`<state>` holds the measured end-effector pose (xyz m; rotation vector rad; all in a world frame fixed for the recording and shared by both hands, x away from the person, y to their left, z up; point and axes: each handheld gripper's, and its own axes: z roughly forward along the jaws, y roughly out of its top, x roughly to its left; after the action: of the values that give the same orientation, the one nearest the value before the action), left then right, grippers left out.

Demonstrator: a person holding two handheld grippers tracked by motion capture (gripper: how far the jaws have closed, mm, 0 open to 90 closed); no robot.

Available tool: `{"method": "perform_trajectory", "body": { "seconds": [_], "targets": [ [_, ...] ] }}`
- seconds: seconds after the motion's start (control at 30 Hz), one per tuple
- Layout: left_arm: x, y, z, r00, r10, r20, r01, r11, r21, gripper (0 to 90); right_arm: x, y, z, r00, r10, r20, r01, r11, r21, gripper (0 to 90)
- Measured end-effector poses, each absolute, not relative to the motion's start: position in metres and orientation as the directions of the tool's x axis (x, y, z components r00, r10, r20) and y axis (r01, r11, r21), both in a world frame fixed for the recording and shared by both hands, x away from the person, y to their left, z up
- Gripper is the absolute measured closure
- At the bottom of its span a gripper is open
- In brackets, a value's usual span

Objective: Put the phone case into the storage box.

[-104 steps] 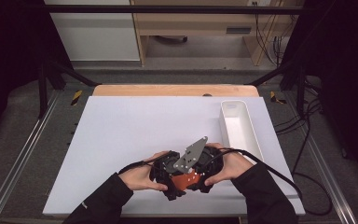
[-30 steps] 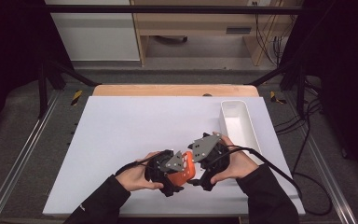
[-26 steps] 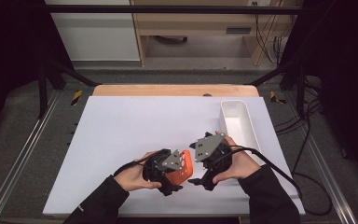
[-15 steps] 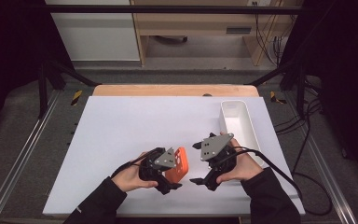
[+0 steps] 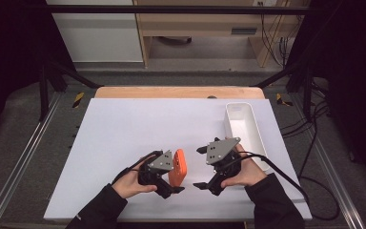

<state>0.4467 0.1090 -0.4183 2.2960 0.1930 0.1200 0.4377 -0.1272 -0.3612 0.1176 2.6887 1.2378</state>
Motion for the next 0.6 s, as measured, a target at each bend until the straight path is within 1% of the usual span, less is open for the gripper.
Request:
{"method": "perform_trajectory", "body": {
  "seconds": [0.6],
  "targets": [
    [0.442,0.103,-0.402,0.989,0.137,0.049,0.048,-0.629,0.776,15.5,0.437,-0.127,-0.358,-0.983,0.141,-0.121,-0.01,0.611,0.792,1.9]
  ]
}}
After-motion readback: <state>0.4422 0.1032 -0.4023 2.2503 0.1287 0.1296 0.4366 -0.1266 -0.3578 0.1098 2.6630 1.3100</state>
